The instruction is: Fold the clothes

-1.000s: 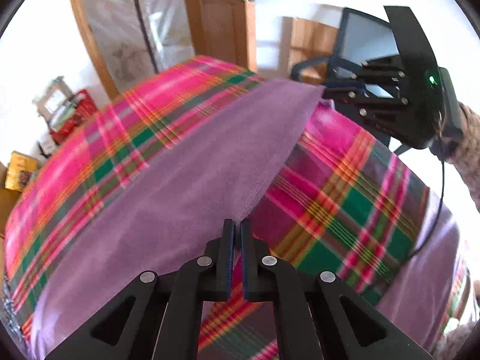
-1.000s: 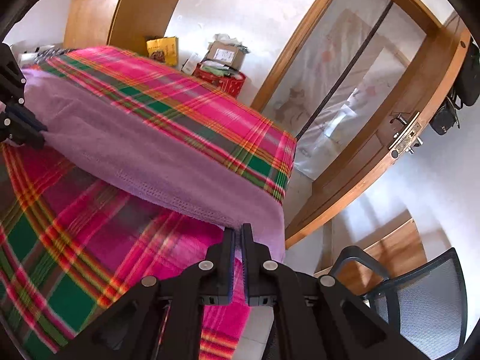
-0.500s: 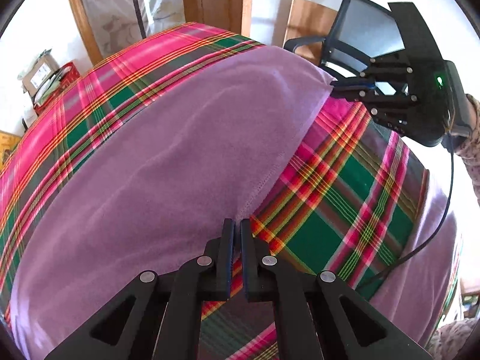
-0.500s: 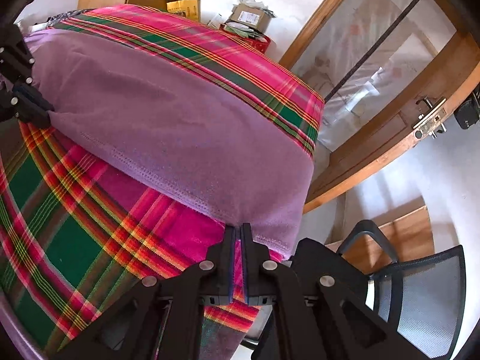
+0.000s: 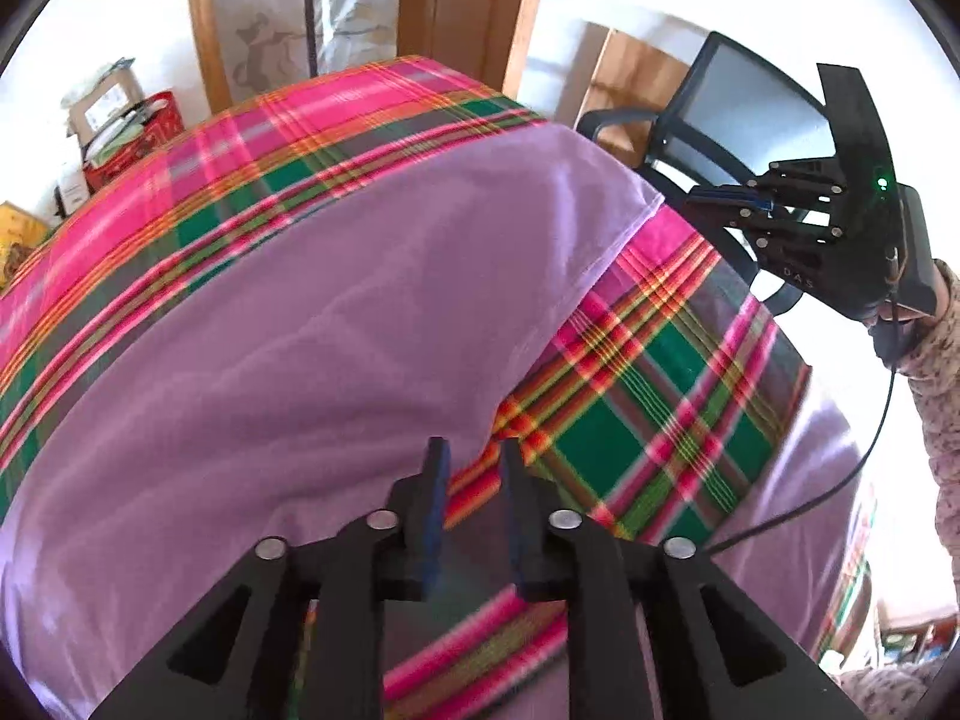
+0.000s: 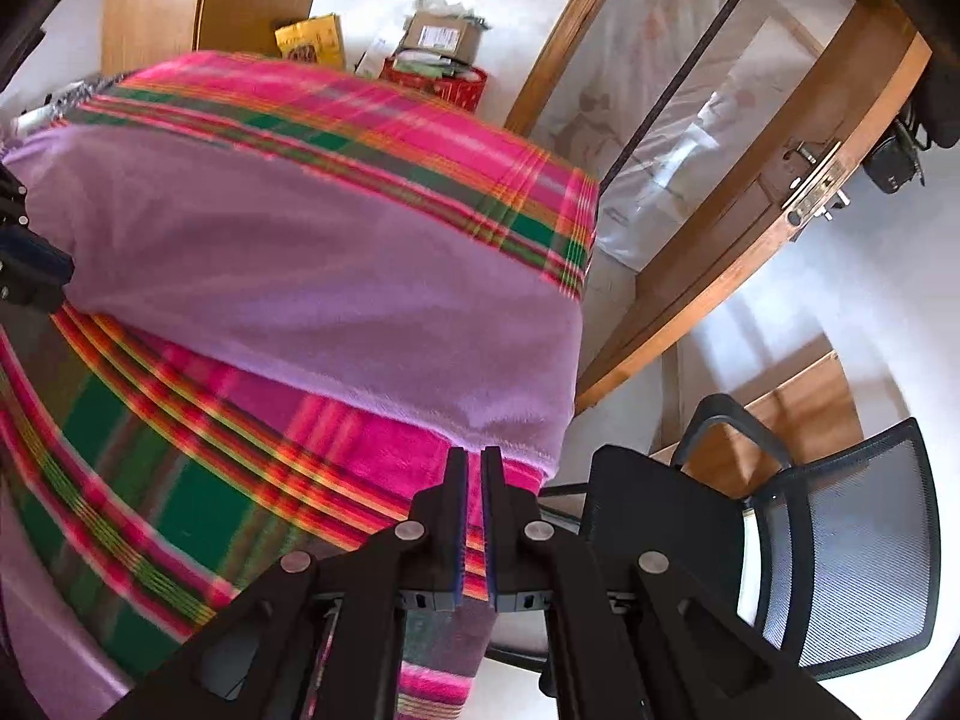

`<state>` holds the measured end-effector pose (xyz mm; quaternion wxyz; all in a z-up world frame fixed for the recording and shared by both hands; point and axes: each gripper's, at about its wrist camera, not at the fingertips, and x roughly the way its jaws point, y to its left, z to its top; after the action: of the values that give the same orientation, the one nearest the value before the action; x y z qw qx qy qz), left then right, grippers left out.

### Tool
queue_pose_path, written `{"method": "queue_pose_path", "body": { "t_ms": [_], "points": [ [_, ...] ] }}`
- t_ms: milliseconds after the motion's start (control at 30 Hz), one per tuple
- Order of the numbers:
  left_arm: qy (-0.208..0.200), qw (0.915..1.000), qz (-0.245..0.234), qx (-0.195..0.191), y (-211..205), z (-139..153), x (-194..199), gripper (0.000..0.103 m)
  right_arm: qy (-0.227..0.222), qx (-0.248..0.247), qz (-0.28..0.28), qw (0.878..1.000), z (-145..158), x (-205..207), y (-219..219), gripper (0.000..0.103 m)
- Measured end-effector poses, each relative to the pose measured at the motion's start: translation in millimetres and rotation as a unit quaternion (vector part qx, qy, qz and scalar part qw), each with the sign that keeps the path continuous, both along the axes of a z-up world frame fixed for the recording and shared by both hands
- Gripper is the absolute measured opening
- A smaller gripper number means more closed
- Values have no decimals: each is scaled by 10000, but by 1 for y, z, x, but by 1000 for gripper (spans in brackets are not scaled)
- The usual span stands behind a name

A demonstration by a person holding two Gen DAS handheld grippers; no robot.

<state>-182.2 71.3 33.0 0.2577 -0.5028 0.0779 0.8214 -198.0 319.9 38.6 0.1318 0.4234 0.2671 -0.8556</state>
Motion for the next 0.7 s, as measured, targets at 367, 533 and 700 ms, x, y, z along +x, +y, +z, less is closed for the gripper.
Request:
{"method": "queue_pose_path", "body": {
  "t_ms": [367, 533, 700],
  "points": [
    [614, 9901, 1265, -26, -146, 65, 75, 25, 288, -690, 642, 9951, 65, 39, -74, 8],
    [668, 9690, 2353, -335, -239, 73, 118, 25, 236, -1170, 1321, 9840, 81, 61, -133, 11],
    [453, 9411, 3331, -360, -319, 58, 163, 26, -409, -1917, 1721, 9654, 74, 72, -186, 19]
  ]
}}
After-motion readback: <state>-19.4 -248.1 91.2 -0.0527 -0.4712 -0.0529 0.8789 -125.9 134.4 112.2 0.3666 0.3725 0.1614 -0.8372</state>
